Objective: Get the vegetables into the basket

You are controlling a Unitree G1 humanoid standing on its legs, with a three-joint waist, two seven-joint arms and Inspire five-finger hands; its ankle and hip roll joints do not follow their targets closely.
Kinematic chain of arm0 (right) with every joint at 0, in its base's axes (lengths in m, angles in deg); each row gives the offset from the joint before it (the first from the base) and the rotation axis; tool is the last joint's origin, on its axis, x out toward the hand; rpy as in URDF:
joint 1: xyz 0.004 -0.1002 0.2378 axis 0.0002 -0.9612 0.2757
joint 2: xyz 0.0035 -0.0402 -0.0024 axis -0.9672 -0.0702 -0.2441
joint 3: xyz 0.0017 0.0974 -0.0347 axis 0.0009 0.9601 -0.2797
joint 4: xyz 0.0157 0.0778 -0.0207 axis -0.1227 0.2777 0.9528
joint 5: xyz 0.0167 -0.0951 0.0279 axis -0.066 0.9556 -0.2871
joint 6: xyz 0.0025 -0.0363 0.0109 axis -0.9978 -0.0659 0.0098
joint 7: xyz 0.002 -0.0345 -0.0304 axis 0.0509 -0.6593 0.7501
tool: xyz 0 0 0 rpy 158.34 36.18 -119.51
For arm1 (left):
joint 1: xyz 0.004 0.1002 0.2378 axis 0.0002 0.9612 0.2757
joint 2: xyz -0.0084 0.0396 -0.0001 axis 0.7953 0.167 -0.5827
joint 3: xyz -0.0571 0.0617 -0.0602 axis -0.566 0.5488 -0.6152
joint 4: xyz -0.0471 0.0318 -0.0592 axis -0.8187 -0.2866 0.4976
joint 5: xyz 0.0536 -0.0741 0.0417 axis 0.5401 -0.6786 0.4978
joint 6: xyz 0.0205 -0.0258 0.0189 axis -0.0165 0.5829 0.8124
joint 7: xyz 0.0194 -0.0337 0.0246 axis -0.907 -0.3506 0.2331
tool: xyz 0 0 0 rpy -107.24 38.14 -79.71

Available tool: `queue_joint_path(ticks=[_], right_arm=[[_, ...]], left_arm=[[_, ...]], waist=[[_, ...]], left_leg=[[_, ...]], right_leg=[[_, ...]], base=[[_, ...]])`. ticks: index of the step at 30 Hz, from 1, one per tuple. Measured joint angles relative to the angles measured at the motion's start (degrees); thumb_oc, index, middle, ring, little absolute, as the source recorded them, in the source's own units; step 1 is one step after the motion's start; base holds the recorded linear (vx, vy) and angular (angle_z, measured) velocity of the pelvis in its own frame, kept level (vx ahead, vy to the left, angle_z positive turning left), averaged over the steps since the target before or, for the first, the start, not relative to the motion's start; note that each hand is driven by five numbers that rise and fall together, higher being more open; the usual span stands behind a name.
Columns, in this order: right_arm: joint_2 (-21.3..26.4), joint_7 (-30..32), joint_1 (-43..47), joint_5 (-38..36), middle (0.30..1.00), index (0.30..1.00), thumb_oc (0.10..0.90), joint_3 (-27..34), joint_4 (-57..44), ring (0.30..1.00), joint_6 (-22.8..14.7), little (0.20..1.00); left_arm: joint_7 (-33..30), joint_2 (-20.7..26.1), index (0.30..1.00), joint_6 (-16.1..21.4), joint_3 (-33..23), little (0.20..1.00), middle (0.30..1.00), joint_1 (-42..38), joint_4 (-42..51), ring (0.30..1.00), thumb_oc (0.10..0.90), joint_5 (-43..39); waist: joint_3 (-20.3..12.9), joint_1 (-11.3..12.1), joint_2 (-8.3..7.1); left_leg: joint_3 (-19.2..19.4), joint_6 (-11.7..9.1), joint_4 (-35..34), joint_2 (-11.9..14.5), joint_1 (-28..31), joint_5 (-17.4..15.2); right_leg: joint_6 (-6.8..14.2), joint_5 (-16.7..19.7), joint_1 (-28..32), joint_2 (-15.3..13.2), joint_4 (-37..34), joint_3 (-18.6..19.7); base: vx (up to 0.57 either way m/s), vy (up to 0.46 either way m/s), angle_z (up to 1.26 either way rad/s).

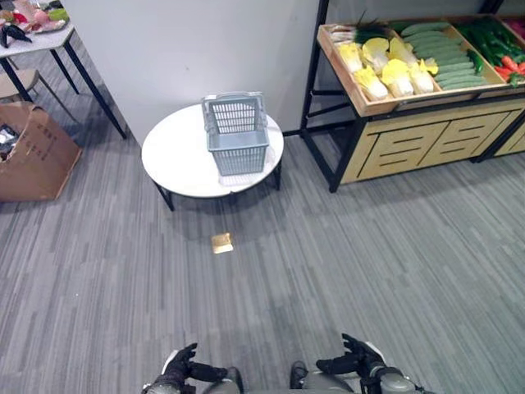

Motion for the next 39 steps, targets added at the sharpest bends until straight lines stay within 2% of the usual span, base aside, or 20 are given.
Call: queue_joint_path(ticks=[1,4,6,8,12,15,16,19,20,21,22,24,26,28,29,31,32,34,37,39], right_arm=[[0.73,0.09,-0.18,0.00,1.000,1.000,0.900,-0.20,0.06,1.000,-0.13,1.000],[2.23,0.37,0.40,-0.01,1.000,1.000,0.900,-0.24,1.32,1.000,0.03,1.000],[2.53,0.69,-0.10,0.02,1.000,1.000,0.900,-0.27,1.57,1.000,0.48,1.000],[3.48,0.74,-0.76,0.11,1.000,1.000,0.900,-1.10,1.74,1.000,0.63,1.000],[4.19,0.71,-0.97,0.61,1.000,1.000,0.900,-2.36,5.51,1.000,1.69,1.000],[4.14,0.59,-2.43,0.75,1.000,1.000,0.900,-2.47,5.93,1.000,1.49,1.000],[3.66,0.72,-3.49,0.75,1.000,1.000,0.900,-2.55,6.06,1.000,1.63,1.000],[3.56,0.54,-3.43,0.73,1.000,1.000,0.900,-2.46,3.65,1.000,1.50,1.000],[3.49,0.61,-4.30,0.78,1.000,1.000,0.900,-2.49,1.73,1.000,1.38,1.000],[3.59,0.70,-4.26,0.74,1.000,1.000,0.900,-2.32,1.33,1.000,1.37,1.000],[4.06,0.94,-3.29,0.76,1.000,1.000,0.900,-1.65,1.26,1.000,1.41,1.000],[6.59,1.30,-2.44,0.75,1.000,1.000,0.900,-1.47,-0.48,1.000,0.75,1.000],[6.97,1.14,-2.47,0.76,1.000,1.000,0.900,-1.88,-2.16,1.000,0.69,1.000],[4.72,0.63,-2.78,0.77,1.000,1.000,0.900,-2.00,-0.93,1.000,1.03,1.000],[3.39,0.47,-3.12,0.77,1.000,1.000,0.900,-2.04,-0.44,1.000,1.47,1.000],[1.41,0.30,-4.42,0.83,1.000,1.000,0.900,-2.07,0.28,1.000,1.73,1.000],[0.76,-0.01,-6.40,1.18,1.000,1.000,0.900,-1.93,0.39,1.000,1.83,1.000],[0.75,-0.30,-6.76,1.32,1.000,1.000,0.900,-1.96,0.94,1.000,2.04,1.000],[2.62,-0.71,-6.00,3.59,1.000,1.000,0.900,-4.36,2.90,1.000,2.66,1.000],[3.80,-0.71,-4.98,3.56,1.000,1.000,0.900,-4.23,2.92,1.000,2.71,1.000]], left_arm=[[0.18,-0.35,1.000,0.12,-0.03,1.000,1.000,-0.28,0.91,1.000,0.900,-1.14],[0.19,-0.61,1.000,0.30,0.83,1.000,1.000,-1.07,1.40,1.000,0.900,-1.13],[-0.11,-0.48,1.000,0.21,1.21,1.000,1.000,-0.95,1.21,1.000,0.900,-1.12],[-0.13,-0.83,1.000,0.29,1.41,1.000,1.000,-0.76,1.56,1.000,0.900,-1.75],[0.08,-1.52,1.000,0.74,1.30,1.000,1.000,-0.29,1.54,1.000,0.900,-2.11],[0.18,-1.72,1.000,0.05,0.82,1.000,1.000,0.10,0.25,1.000,0.900,-1.92],[0.05,-1.44,1.000,-0.29,1.10,1.000,1.000,0.24,-0.07,1.000,0.900,-1.47],[0.17,-0.74,1.000,-1.09,2.15,1.000,1.000,0.38,-1.90,1.000,0.900,-1.42],[0.19,0.36,1.000,-1.22,2.66,1.000,1.000,0.38,-0.86,1.000,0.900,-0.89],[0.16,0.50,1.000,-1.28,3.11,1.000,1.000,0.30,0.36,1.000,0.900,-0.89],[0.15,0.50,1.000,-1.36,4.77,1.000,1.000,0.16,1.01,1.000,0.900,-0.87],[0.04,0.40,1.000,-1.40,4.26,1.000,1.000,0.10,0.97,1.000,0.900,-0.91],[-0.24,1.14,1.000,-1.62,2.74,1.000,1.000,0.13,0.65,1.000,0.900,-0.91],[-0.30,1.67,1.000,-1.44,0.34,1.000,1.000,0.12,-1.63,1.000,0.900,-0.92],[-0.35,1.91,1.000,-1.52,0.06,1.000,1.000,0.83,-2.09,1.000,0.900,-0.92],[-0.20,2.13,1.000,-1.51,0.19,1.000,1.000,3.25,-2.70,1.000,0.900,-0.71],[0.03,1.58,1.000,-1.52,0.99,1.000,1.000,4.42,-2.64,1.000,0.900,0.23],[0.25,-0.01,1.000,-1.54,1.39,1.000,1.000,4.92,-2.76,1.000,0.900,0.52],[0.51,-1.20,1.000,-1.12,-0.25,1.000,1.000,4.65,-2.08,1.000,0.900,0.24],[0.73,-1.07,1.000,-0.95,-0.26,1.000,1.000,3.40,-1.79,1.000,0.900,0.16]], waist=[[0.67,0.30,-0.53],[1.17,0.11,0.26],[0.92,0.17,1.05],[1.22,0.53,2.24],[0.84,2.01,3.34],[-1.28,1.82,2.20],[-2.71,0.94,1.74],[-3.01,0.25,1.26],[-3.65,0.14,-1.56],[-3.26,0.22,-2.11],[-2.10,0.14,-0.48],[0.02,-0.04,3.40],[0.73,-0.96,3.72],[0.56,-1.87,3.01],[0.14,-2.11,1.57],[-0.66,-3.23,0.12],[-1.28,-3.11,-0.87],[-1.76,-2.75,0.15],[-2.05,-0.54,0.63],[-1.52,-0.96,0.70]], left_leg=[[-3.36,-1.61,5.64,-0.17,-3.12,1.01],[-3.49,-1.44,-0.06,1.33,-5.54,2.12],[-1.54,-1.33,-16.11,3.64,-4.55,4.80],[-1.68,-2.74,-24.48,5.06,-4.46,7.16],[-1.08,-1.45,-27.03,5.36,-3.66,10.41],[2.76,0.23,-26.49,2.78,-1.95,11.10],[3.93,5.25,-27.00,0.44,-0.01,13.09],[5.75,8.53,-26.22,-1.33,4.48,8.07],[5.81,10.78,-25.06,-5.25,6.11,4.94],[5.31,12.42,-23.67,-7.03,6.91,2.58],[3.69,14.02,-23.94,-7.98,9.99,-0.30],[2.92,15.01,-24.92,-6.97,14.67,-2.87],[2.08,14.26,-26.18,-7.17,17.71,-4.37],[0.40,12.70,-26.53,-7.19,20.64,-7.10],[0.28,11.07,-26.95,-7.96,22.61,-7.39],[-1.99,8.32,-26.88,-8.17,26.55,-9.86],[-2.75,6.10,-26.36,-8.36,29.29,-11.30],[-2.33,4.67,-21.46,-6.43,29.02,-11.90],[-1.68,0.81,-7.44,-4.80,21.96,-11.24],[-1.63,-1.98,3.39,-4.14,15.91,-8.04]], right_leg=[[-0.53,-0.68,1.29,-0.11,-0.23,0.43],[-0.18,-0.44,3.11,0.49,-2.91,0.60],[0.69,1.14,4.65,2.56,-7.32,1.41],[2.01,2.00,6.25,4.53,-9.69,2.58],[1.45,1.72,13.02,5.72,-13.89,6.48],[3.68,-0.61,16.69,3.10,-15.39,8.08],[5.46,-2.14,17.08,1.03,-12.74,7.75],[6.92,-1.68,3.82,-2.05,19.93,7.09],[8.65,4.64,-4.66,-6.86,37.38,7.68],[8.35,10.72,-6.66,-8.47,42.23,7.84],[8.44,14.25,-8.12,-8.33,46.35,8.97],[7.38,3.72,-13.96,-6.69,46.88,5.27],[6.73,0.80,-18.91,-6.27,35.59,0.32],[7.83,1.27,-18.58,-4.25,9.49,-2.08],[8.11,3.33,-19.19,-3.26,2.65,-0.46],[7.95,5.50,-18.72,-3.00,-1.24,0.45],[5.26,10.94,-17.30,-3.11,0.76,0.57],[1.68,16.15,-14.35,-2.20,-0.60,0.23],[-0.51,17.02,-7.14,-0.89,-8.29,0.27],[-0.89,16.56,-5.04,-0.50,-10.19,0.52]], base=[[0.20,-0.048,0.05],[0.27,0.019,-0.09],[0.40,0.149,-0.20],[0.38,0.131,-0.20],[0.56,0.226,-0.52],[0.32,0.218,-0.47],[0.47,0.378,-0.29],[0.36,0.395,-0.19],[0.44,0.485,0.36],[0.48,0.440,0.46],[0.38,0.249,0.25],[0.44,0.119,0.15],[0.52,-0.031,0.29],[0.42,-0.087,0.51],[0.34,-0.078,0.50],[0.28,-0.106,0.75],[0.29,-0.158,1.00],[0.23,-0.161,0.61],[0.09,-0.117,0.00],[0.08,-0.124,-0.14]])
